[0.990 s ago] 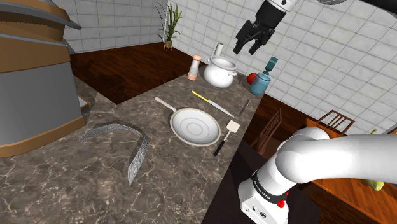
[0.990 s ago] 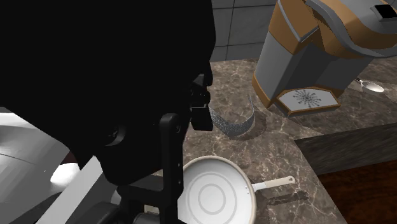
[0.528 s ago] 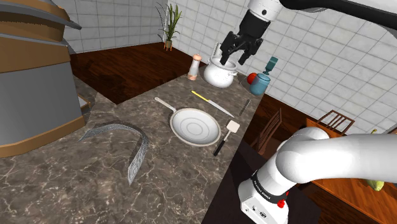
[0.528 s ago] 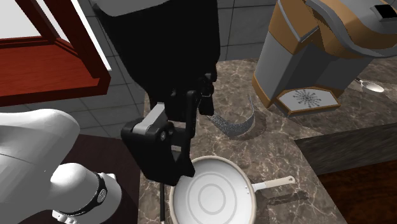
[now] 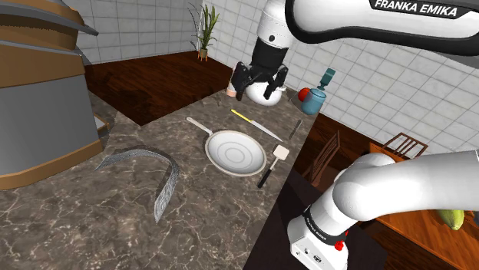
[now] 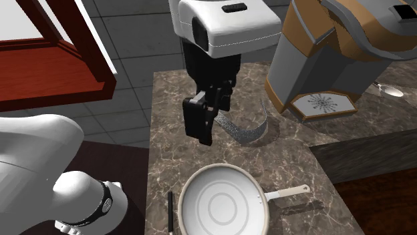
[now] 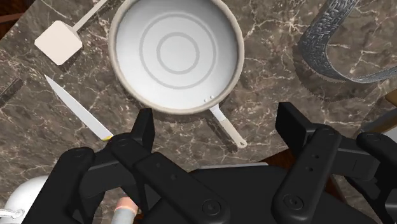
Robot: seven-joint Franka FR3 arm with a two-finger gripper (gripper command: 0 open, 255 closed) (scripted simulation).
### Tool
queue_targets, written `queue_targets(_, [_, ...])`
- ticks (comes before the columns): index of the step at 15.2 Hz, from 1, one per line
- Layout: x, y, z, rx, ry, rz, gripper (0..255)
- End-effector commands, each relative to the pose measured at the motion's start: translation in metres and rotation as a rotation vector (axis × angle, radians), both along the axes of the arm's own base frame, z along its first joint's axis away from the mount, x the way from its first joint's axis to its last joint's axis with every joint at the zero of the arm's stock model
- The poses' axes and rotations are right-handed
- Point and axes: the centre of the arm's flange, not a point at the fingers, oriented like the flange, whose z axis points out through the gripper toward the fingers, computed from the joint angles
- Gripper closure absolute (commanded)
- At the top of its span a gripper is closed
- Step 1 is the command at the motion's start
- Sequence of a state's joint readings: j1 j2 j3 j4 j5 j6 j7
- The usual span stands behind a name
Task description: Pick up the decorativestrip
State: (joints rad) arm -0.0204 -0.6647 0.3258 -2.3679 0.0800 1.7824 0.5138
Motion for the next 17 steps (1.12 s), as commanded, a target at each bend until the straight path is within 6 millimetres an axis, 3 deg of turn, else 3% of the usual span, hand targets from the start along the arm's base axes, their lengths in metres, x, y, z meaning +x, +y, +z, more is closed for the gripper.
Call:
queue_targets(1, [0.003,0.024,-0.014,-0.01,0.02,-0.035,0])
queue_targets(17, [0.055,0.194,-0.154,-0.088,0.182,-0.287,0])
